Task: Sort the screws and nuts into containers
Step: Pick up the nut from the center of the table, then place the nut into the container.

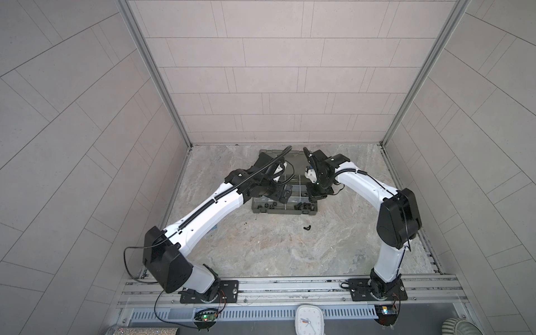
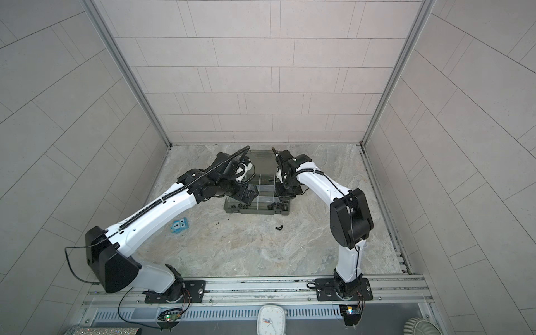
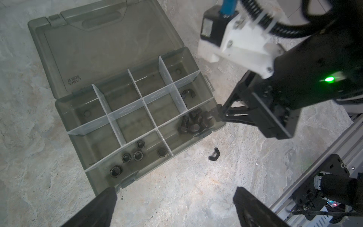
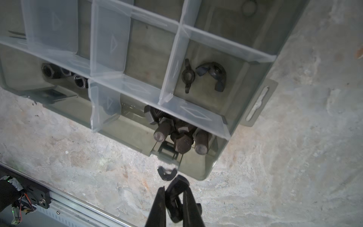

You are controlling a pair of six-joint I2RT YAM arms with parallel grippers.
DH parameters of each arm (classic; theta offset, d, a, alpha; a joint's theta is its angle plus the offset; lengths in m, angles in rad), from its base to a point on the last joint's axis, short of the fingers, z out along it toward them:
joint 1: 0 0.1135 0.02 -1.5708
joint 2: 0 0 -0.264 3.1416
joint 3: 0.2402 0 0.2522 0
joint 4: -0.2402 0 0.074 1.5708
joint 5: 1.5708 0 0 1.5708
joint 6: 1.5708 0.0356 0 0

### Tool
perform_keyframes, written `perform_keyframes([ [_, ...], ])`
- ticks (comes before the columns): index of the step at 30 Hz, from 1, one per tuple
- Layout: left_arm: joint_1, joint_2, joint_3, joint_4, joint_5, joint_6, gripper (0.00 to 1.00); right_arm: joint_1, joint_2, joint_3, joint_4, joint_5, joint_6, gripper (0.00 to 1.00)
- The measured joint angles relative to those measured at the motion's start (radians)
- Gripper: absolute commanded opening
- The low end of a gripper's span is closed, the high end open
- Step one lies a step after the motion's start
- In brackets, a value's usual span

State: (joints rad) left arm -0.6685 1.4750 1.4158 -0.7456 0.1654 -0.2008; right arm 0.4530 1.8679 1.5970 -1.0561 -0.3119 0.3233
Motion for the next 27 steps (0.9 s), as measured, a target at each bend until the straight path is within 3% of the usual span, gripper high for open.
perform_keyframes([
  [8,0.021,0.09,0.131,-0.001,0.04,0.035,1.0,-0.014,0.156,0.136,-0.006,-0.014,-0.002,0.04],
  [17,0.072,0.127,0.148,-0.003,0.083,0.046,1.0,-0.052,0.239,0.222,-0.01,-0.025,-0.002,0.05],
  [21,0.094,0.132,0.149,-0.003,0.1,0.045,1.0,-0.07,0.275,0.253,-0.011,-0.029,-0.002,0.2],
  [27,0.119,0.137,0.149,0.0,0.127,0.041,1.0,-0.085,0.281,0.288,-0.013,-0.041,-0.003,0.3],
])
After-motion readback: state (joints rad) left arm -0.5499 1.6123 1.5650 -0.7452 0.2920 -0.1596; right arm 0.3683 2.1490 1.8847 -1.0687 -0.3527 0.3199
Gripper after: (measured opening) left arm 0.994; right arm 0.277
